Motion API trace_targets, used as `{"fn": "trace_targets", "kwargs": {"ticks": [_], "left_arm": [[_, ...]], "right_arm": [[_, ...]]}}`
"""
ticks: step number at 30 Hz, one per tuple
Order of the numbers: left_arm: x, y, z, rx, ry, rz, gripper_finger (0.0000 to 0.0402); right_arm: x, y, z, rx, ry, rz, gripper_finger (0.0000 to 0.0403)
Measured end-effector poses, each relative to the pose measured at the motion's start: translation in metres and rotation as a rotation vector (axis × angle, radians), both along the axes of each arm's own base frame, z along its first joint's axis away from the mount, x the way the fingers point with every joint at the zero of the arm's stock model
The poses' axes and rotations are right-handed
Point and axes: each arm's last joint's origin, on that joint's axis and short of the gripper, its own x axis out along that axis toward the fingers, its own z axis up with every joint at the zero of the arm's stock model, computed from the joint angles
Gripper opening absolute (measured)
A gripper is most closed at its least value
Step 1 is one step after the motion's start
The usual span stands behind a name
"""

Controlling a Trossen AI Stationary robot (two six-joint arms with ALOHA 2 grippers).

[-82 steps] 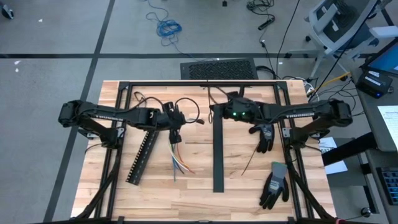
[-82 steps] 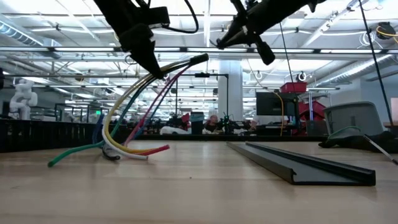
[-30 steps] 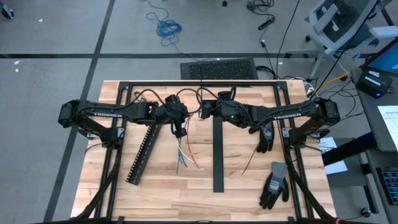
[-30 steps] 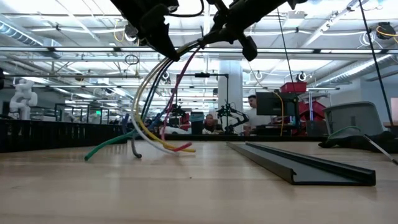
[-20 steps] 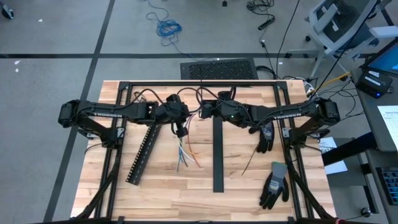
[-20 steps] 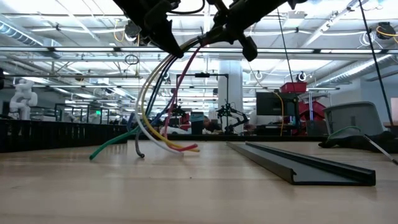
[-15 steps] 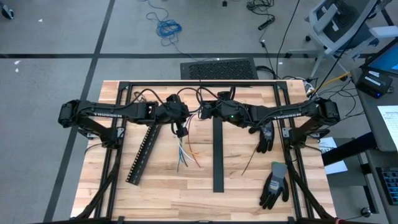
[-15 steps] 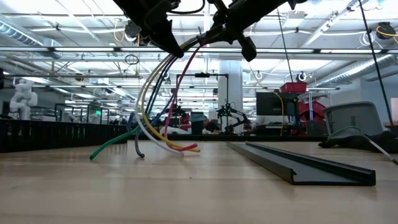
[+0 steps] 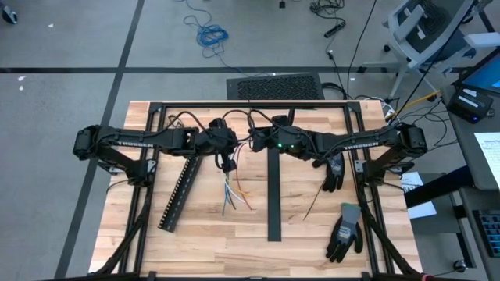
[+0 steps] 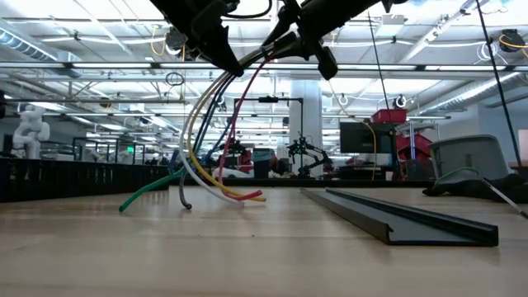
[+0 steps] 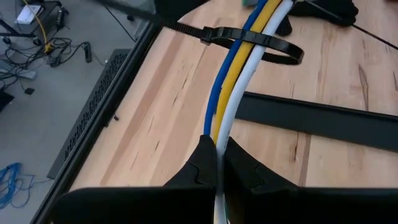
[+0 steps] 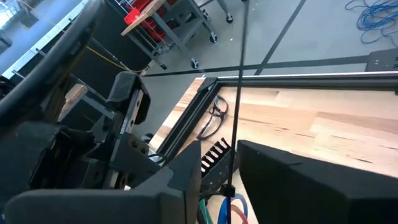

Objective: Ziptie cables
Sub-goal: Wrap the black zip tie around the cables

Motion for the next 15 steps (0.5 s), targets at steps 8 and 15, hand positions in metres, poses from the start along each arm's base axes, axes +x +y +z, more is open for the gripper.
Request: {"fn": "trace_targets", "kwargs": {"ticks": [8, 15], "left_arm": [[-0.0001, 0.0, -0.0001, 0.0, 0.001, 0.0, 0.0011], [-0.0007, -0.0001, -0.0009, 0.001, 0.011, -0.001, 0.0011]], "right_arm": [[0.0001, 0.0001, 0.0, -0.014, 0.009, 0.01, 0.0107], [0.0002, 0.0021, -0.0001, -0.035, 0.022, 0.023, 0.0107]]}}
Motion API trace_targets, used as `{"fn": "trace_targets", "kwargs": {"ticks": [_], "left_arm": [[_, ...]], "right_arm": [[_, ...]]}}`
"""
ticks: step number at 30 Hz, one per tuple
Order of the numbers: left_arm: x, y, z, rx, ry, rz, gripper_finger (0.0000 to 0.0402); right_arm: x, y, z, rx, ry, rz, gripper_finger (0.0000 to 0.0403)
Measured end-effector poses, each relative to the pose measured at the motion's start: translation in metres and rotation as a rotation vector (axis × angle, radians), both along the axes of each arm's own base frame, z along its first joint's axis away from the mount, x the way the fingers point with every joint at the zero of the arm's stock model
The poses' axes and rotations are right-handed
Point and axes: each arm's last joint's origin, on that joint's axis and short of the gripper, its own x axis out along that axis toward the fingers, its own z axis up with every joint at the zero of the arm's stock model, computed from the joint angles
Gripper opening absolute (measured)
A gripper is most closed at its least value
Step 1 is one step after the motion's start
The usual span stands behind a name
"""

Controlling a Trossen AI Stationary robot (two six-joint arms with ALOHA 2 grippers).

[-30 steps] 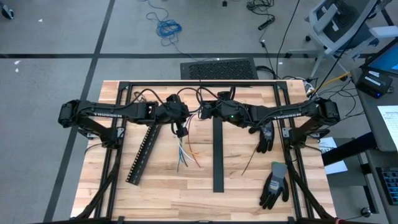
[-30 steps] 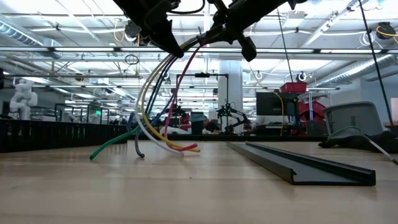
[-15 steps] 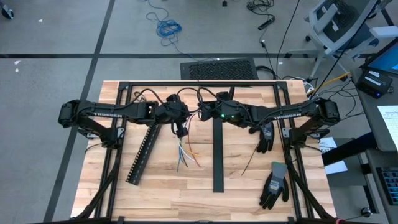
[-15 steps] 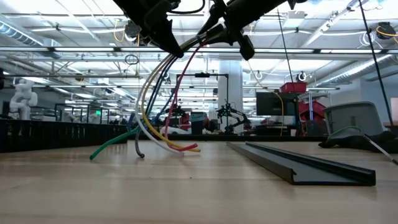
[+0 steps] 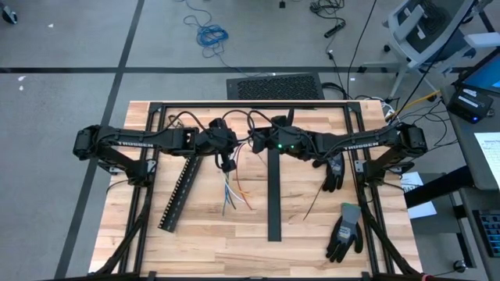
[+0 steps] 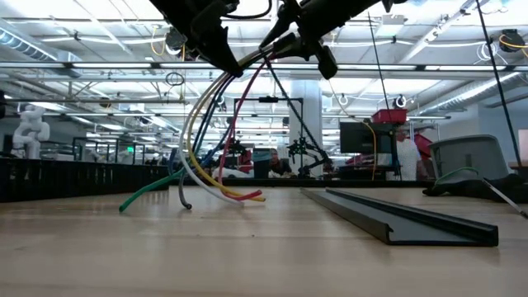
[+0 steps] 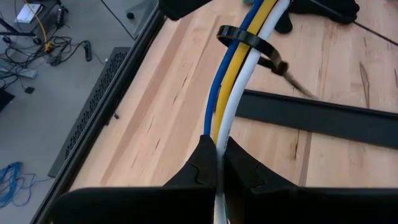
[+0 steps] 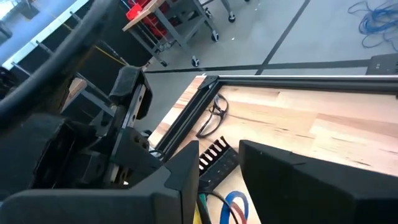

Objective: Ziptie cables
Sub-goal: Wrap the black zip tie around the cables

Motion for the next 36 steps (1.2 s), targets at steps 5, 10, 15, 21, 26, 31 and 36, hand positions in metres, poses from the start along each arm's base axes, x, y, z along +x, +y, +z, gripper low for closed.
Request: {"fn": "trace_targets", "kwargs": {"ticks": [5, 10, 15, 21, 26, 31, 36], "left_arm": [[-0.001, 0.0, -0.001, 0.003, 0.012, -0.003, 0.0011], [-0.001, 0.0, -0.001, 0.003, 0.017, -0.003, 0.0011], [-0.002, 0.0, -0.002, 0.007, 0.032, 0.004, 0.0011], [-0.003, 0.001, -0.003, 0.021, 0.042, 0.02, 0.0011], [-0.003, 0.001, -0.003, 0.024, 0.046, 0.026, 0.0011], [-0.004, 0.002, -0.004, 0.03, 0.056, 0.046, 0.0011], [-0.005, 0.002, -0.005, 0.029, 0.073, 0.044, 0.0011]], "right_arm": [[-0.003, -0.001, 0.004, -0.067, 0.03, 0.019, 0.0107], [-0.019, -0.009, 0.02, -0.16, 0.091, 0.021, 0.0107], [-0.055, -0.016, 0.038, -0.147, 0.187, 0.075, 0.0107], [-0.066, -0.002, 0.038, -0.015, 0.218, 0.301, 0.0107], [-0.045, 0.006, 0.026, -0.009, 0.193, 0.356, 0.0109], [-0.032, 0.004, 0.016, 0.013, 0.181, 0.37, 0.0117], [-0.033, 0.001, 0.015, -0.002, 0.207, 0.353, 0.0121]]}}
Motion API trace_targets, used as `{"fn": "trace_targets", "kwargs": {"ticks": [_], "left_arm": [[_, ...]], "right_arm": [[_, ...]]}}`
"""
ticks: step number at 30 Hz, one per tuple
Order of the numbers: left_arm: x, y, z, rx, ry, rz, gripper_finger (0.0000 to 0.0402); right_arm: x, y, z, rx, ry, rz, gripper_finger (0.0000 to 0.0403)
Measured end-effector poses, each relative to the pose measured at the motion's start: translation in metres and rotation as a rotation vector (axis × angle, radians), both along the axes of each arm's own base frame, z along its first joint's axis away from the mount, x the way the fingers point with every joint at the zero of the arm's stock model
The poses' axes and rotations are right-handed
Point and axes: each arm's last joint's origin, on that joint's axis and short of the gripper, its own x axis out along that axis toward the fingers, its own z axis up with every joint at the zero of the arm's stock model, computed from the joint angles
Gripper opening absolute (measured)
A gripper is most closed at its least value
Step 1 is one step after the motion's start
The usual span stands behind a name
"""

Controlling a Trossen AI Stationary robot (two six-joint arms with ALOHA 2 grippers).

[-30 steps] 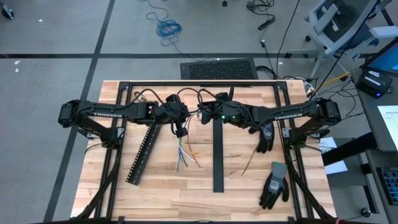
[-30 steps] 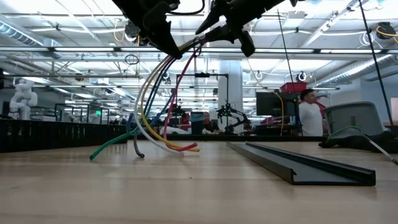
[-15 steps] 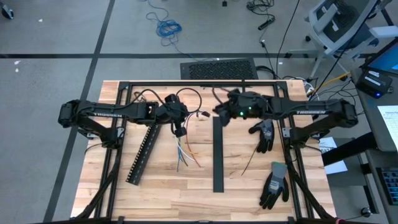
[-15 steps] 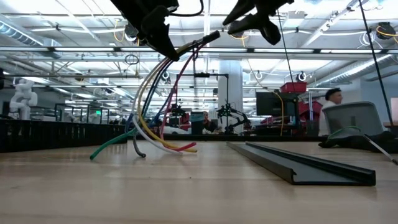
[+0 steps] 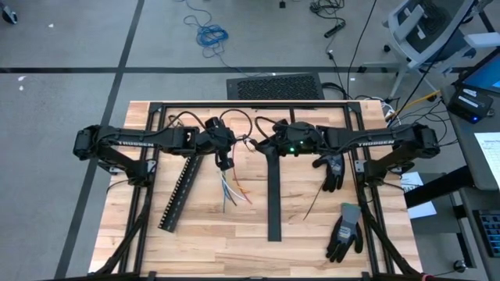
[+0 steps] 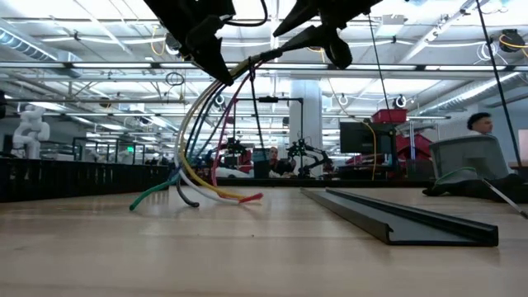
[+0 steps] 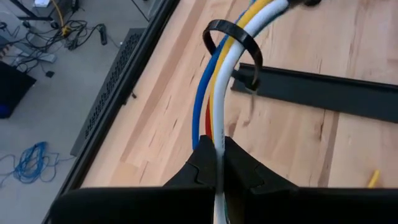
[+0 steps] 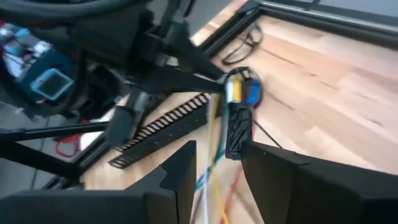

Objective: Ziptie cables
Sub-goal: Wrap the black zip tie around the cables

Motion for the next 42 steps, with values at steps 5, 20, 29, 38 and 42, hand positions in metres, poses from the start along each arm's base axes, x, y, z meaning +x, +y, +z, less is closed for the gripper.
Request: {"fn": "trace_targets", "kwargs": {"ticks": [5, 20, 29, 38, 42], "left_arm": [[0.0, 0.0, 0.0, -0.001, -0.003, -0.003, 0.0011], [0.0, 0.0, 0.0, -0.003, -0.001, -0.005, 0.0011], [0.0, 0.0, 0.001, -0.002, -0.001, -0.005, 0.0011], [0.0, 0.0, 0.001, -0.002, 0.001, -0.005, 0.0011], [0.0, 0.0, 0.0, -0.002, 0.004, -0.004, 0.0011]], "right_arm": [[-0.004, -0.006, -0.004, -0.021, 0.057, -0.058, 0.0121], [-0.012, -0.013, -0.012, -0.045, 0.182, -0.085, 0.0121], [-0.007, -0.01, -0.001, 0.009, 0.051, -0.027, 0.0121], [-0.008, -0.008, -0.001, 0.012, 0.053, 0.004, 0.0121], [-0.015, -0.01, 0.003, -0.014, 0.074, -0.013, 0.0121]]}}
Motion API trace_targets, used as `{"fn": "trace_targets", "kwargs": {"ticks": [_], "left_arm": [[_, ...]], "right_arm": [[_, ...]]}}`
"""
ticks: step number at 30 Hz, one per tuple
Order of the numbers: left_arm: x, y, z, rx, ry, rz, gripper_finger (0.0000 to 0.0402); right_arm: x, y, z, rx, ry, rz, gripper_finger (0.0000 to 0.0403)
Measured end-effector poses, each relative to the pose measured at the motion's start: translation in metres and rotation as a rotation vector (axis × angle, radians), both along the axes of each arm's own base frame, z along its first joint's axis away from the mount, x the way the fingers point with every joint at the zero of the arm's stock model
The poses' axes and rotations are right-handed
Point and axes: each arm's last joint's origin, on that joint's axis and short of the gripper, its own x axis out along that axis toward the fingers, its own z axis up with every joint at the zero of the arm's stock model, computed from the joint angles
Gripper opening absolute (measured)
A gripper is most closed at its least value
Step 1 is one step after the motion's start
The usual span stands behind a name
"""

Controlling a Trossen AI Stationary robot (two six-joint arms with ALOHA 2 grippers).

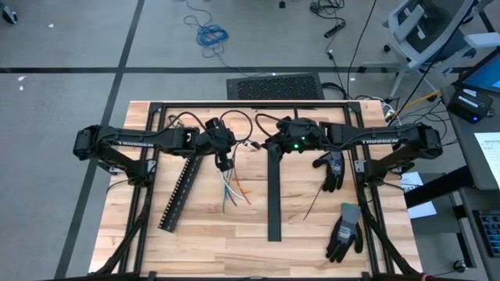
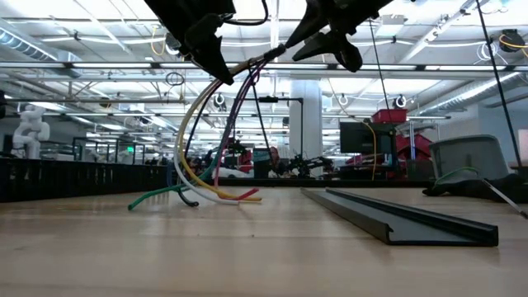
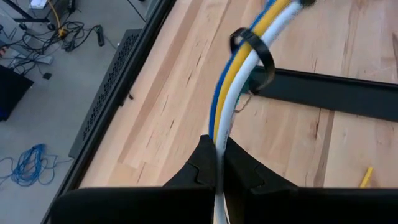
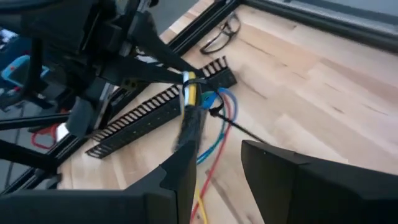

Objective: Ziptie cables
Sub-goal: Wrap the black zip tie around the cables

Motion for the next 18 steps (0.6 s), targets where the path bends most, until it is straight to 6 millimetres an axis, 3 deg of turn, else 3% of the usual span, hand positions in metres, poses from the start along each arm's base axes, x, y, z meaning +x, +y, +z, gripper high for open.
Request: {"fn": "trace_targets", "kwargs": {"ticks": [7, 18], "left_arm": [[-0.001, 0.0, -0.001, 0.001, 0.016, -0.001, 0.0011], [0.002, 0.003, -0.012, 0.022, 0.084, 0.046, 0.0011]], "right_arm": [[-0.017, -0.006, 0.02, -0.011, -0.066, -0.036, 0.0121], [-0.016, -0.004, 0.016, 0.008, -0.043, -0.024, 0.0121]]}}
